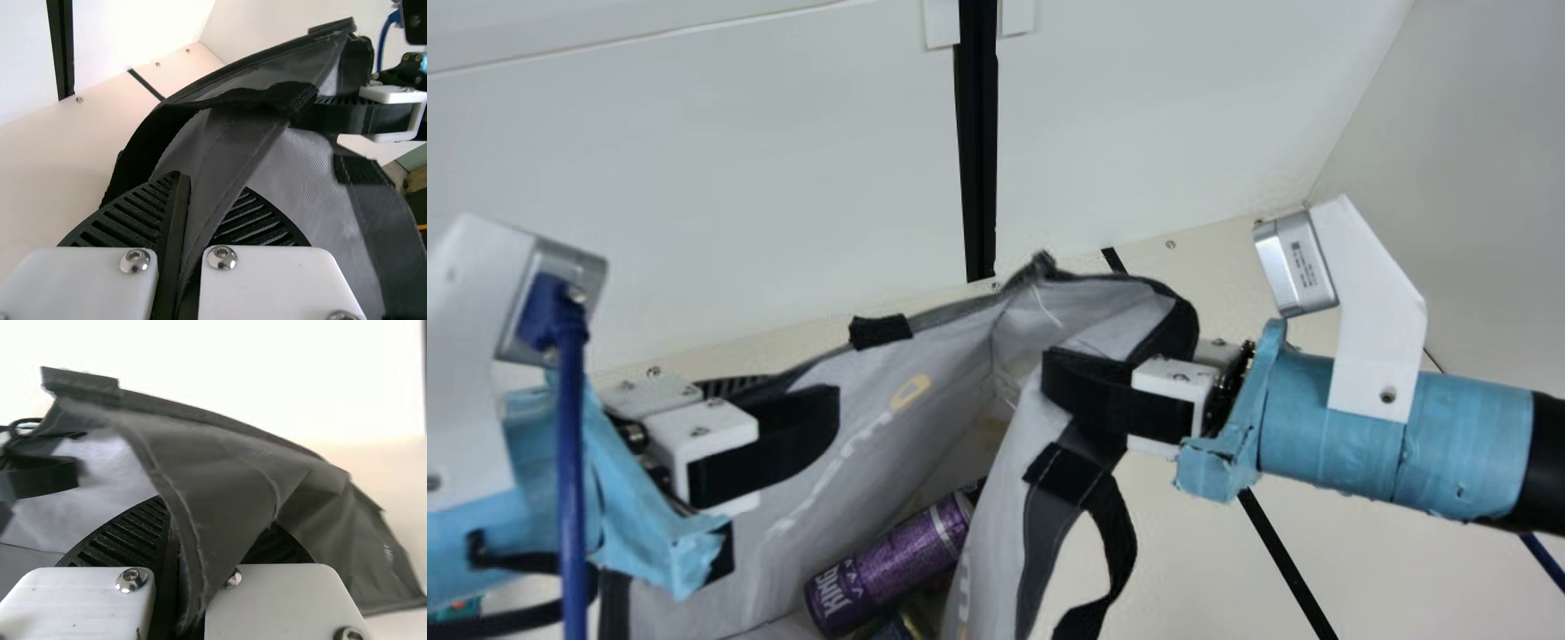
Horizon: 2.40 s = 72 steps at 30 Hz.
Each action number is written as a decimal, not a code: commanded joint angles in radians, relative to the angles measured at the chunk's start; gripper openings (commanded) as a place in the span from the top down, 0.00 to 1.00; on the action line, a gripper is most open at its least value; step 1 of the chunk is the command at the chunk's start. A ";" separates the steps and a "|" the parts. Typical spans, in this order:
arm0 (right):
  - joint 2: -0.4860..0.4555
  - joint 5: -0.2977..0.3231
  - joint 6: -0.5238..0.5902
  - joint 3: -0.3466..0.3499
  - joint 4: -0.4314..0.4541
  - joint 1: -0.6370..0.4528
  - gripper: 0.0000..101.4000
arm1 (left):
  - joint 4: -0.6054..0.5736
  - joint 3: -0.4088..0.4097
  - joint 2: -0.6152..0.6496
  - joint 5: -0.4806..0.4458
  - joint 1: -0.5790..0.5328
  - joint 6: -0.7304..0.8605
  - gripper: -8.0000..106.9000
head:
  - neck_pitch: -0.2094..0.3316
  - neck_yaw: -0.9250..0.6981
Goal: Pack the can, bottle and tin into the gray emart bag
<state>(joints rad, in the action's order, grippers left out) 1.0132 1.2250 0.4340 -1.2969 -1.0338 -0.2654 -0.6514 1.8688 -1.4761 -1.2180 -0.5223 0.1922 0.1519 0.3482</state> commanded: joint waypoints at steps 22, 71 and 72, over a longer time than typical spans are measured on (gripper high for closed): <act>0.127 -0.005 0.153 0.005 0.039 -0.029 1.00 | -0.049 0.048 -0.172 -0.002 0.062 0.201 0.84 | 0.023 0.001; 0.338 -0.213 0.301 -0.120 0.131 0.135 1.00 | -0.026 0.440 -0.482 0.000 0.105 0.245 0.64 | 0.023 0.001; 0.338 -0.213 0.301 -0.120 0.131 0.135 1.00 | -0.026 0.440 -0.482 0.000 0.105 0.245 0.61 | 0.023 0.001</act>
<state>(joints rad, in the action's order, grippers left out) 1.3509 1.0121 0.7355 -1.4167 -0.9026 -0.1303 -0.6772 2.3087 -1.9581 -1.2185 -0.4171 0.4368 0.1519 0.3482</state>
